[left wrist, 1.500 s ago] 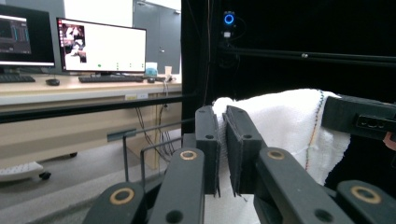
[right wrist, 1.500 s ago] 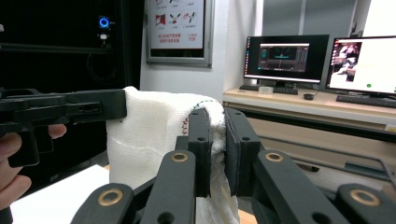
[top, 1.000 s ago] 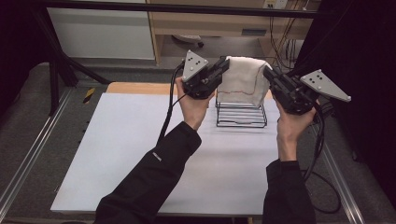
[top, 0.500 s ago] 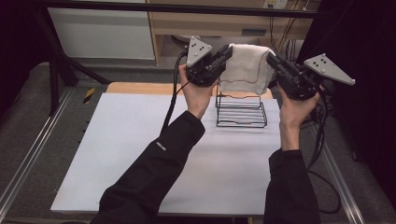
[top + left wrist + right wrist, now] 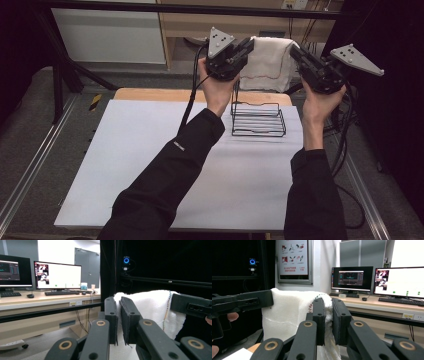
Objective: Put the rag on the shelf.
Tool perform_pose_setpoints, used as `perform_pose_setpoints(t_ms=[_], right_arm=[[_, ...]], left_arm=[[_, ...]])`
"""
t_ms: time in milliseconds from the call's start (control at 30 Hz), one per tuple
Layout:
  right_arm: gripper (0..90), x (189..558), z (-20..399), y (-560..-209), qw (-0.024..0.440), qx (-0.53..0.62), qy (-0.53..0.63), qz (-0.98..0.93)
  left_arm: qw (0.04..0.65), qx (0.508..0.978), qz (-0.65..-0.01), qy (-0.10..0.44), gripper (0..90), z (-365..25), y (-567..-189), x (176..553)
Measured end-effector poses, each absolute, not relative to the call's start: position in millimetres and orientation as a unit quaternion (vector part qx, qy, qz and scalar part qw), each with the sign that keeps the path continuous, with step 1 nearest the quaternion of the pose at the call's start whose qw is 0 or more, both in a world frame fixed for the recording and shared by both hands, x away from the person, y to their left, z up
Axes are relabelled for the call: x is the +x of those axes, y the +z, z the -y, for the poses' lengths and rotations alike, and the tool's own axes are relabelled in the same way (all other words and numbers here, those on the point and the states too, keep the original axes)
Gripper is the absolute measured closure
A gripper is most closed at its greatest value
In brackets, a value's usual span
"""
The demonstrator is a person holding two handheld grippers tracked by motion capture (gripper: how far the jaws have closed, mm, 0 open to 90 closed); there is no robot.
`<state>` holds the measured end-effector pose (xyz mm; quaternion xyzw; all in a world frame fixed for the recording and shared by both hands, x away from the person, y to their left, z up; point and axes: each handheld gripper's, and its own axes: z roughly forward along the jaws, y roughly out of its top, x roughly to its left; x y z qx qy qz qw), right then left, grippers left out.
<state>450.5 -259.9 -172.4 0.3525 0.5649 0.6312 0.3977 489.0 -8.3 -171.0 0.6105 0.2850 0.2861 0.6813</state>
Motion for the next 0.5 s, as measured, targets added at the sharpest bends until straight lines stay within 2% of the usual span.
perform_pose_setpoints(t_ms=[500], right_arm=[[82.1,479,261,-166,0.396,0.358,0.630,-0.564]], left_arm=[[0.676,0.609,-0.299,0.288,83.7,13,-163,517]])
